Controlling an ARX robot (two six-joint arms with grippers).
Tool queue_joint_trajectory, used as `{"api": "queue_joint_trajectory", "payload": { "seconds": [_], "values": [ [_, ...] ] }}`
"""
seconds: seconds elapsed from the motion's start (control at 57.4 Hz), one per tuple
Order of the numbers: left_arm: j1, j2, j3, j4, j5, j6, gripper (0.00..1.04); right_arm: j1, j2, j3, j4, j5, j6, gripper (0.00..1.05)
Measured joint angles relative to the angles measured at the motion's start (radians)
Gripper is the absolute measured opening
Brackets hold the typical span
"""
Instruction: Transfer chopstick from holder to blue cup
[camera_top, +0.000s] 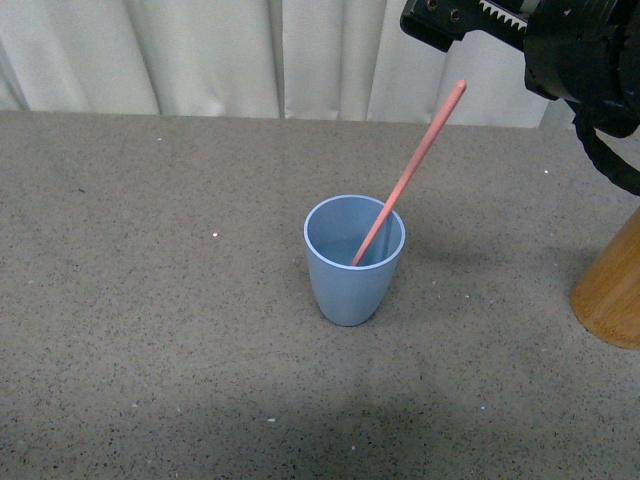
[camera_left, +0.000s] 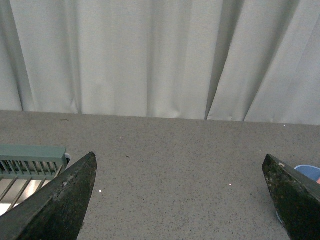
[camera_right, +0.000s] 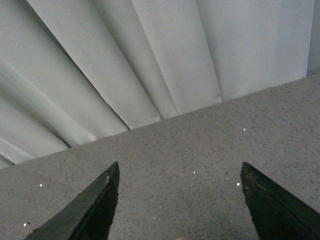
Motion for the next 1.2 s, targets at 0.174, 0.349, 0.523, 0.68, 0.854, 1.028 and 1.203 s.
{"api": "queue_joint_trajectory", "payload": {
  "seconds": [0.174,0.349,0.523,0.68,0.854,1.028,1.203],
  "values": [
    [0.000,0.000,0.000,0.000,0.000,0.000,0.98,-0.042,-0.144,-0.077,0.013,-0.037,-0.053,0.95],
    [0.000,0.000,0.000,0.000,0.000,0.000,0.98,-0.164,-0.381,-0.244,0.010,-0.146,-0.112,0.95],
    [0.000,0.000,0.000,0.000,0.000,0.000,0.98,-0.320,-0.773,-0.517,-0.060,-0.220,-0.334,0.75],
    [0.000,0.000,0.000,0.000,0.000,0.000,0.98,-0.452,-1.357,-0.703,-0.530,-0.352,-0.464,0.50],
    [0.000,0.000,0.000,0.000,0.000,0.000,0.98,-0.463,-1.660,-0.721,-0.655,-0.362,-0.498,0.20],
    [0.000,0.000,0.000,0.000,0.000,0.000,0.98,-0.464,-1.664,-0.721,-0.659,-0.362,-0.509,0.01],
    [0.000,0.000,0.000,0.000,0.000,0.000,0.98,-0.464,-1.664,-0.721,-0.659,-0.362,-0.509,0.01]
  ]
}}
